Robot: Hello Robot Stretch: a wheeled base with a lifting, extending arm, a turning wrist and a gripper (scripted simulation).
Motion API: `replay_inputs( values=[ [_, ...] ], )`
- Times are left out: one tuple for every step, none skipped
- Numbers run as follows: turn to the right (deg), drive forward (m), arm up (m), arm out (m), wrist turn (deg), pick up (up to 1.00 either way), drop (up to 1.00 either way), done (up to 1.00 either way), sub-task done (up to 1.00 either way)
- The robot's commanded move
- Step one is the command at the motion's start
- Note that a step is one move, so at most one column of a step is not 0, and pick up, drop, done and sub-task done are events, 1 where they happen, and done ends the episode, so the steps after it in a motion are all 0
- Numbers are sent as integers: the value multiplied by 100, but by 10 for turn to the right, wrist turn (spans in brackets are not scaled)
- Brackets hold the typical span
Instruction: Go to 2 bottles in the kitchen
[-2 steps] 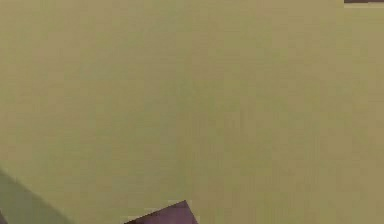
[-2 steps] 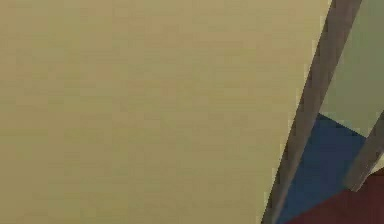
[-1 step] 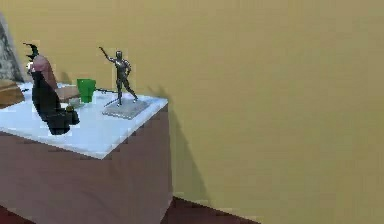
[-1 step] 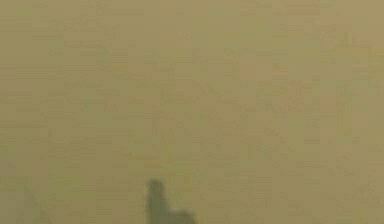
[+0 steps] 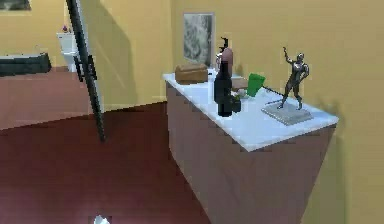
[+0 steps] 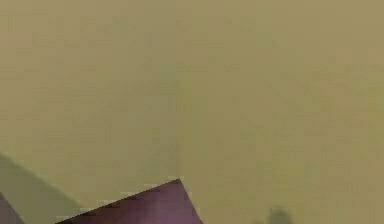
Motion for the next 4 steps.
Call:
replay_inputs(
  values=[
    [-450,0,0,0,0,0,0,0,0],
    [-150,0,0,0,0,0,0,0,0],
    [0,10,0,0,0,0,0,0,0],
    [450,0,0,0,0,0,0,0,0]
  ],
)
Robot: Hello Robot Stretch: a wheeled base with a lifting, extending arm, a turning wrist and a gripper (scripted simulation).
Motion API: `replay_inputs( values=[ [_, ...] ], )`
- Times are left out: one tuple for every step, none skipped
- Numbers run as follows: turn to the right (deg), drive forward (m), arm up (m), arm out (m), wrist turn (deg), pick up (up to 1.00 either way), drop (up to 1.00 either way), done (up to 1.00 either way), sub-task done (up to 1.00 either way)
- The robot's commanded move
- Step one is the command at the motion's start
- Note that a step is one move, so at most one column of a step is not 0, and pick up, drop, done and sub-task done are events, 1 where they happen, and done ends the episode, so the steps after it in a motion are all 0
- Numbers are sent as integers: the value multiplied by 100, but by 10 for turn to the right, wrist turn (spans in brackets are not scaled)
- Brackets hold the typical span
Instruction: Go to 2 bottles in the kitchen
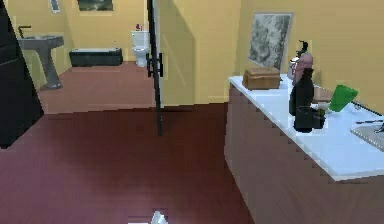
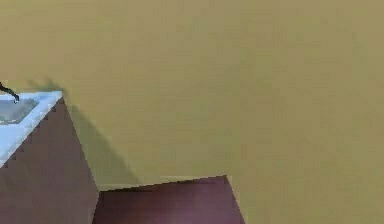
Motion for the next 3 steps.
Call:
replay_inputs(
  values=[
    [300,0,0,0,0,0,0,0,0],
    [0,35,0,0,0,0,0,0,0],
    [0,0,0,0,0,0,0,0,100]
  ],
)
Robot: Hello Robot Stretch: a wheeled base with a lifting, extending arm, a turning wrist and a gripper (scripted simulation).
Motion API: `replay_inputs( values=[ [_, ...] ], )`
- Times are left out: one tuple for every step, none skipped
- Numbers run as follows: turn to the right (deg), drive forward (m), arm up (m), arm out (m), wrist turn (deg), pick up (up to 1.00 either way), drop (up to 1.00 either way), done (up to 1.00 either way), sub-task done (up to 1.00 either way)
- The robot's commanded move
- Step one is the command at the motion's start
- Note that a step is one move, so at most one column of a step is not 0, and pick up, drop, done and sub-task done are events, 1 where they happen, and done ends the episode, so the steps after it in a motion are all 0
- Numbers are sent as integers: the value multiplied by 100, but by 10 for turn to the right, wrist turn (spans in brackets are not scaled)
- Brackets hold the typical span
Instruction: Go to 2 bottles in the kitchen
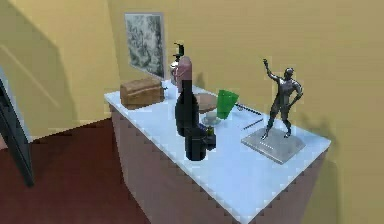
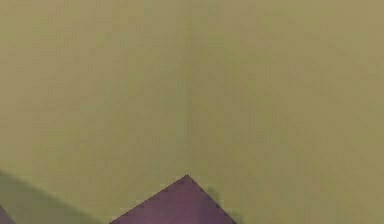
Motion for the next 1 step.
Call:
replay_inputs(
  values=[
    [-450,0,0,0,0,0,0,0,0]
  ],
)
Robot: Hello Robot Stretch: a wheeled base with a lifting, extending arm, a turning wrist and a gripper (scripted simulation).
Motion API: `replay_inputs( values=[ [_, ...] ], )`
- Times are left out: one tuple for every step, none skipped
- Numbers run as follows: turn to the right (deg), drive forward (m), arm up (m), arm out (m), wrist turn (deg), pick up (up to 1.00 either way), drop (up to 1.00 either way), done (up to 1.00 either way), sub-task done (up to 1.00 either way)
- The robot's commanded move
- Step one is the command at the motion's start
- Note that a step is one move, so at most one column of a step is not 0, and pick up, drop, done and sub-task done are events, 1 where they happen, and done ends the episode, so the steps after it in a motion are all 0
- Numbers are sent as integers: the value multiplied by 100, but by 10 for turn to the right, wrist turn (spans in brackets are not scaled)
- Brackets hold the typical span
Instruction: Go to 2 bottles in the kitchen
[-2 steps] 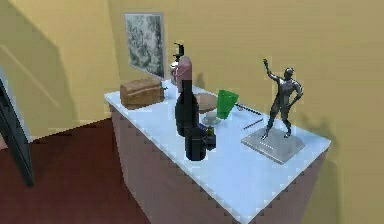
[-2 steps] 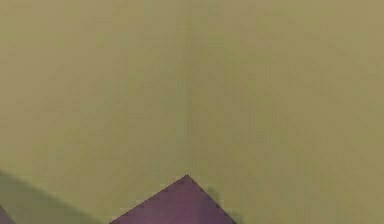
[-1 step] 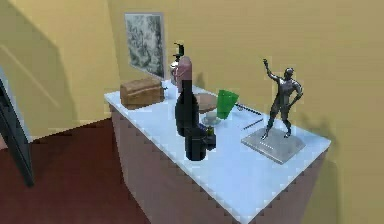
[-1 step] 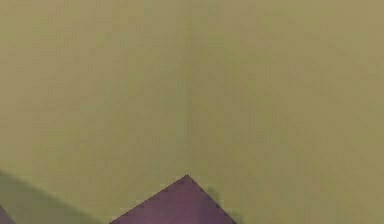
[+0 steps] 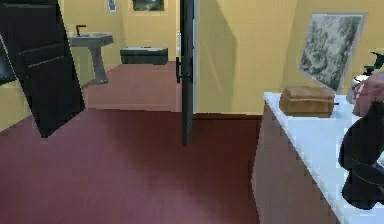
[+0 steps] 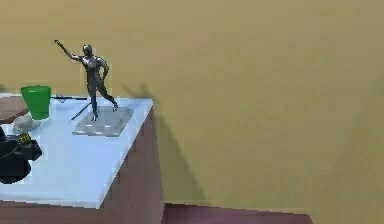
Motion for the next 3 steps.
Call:
replay_inputs(
  values=[
    [-450,0,0,0,0,0,0,0,0],
    [-450,0,0,0,0,0,0,0,0],
    [-390,0,0,0,0,0,0,0,0]
  ],
)
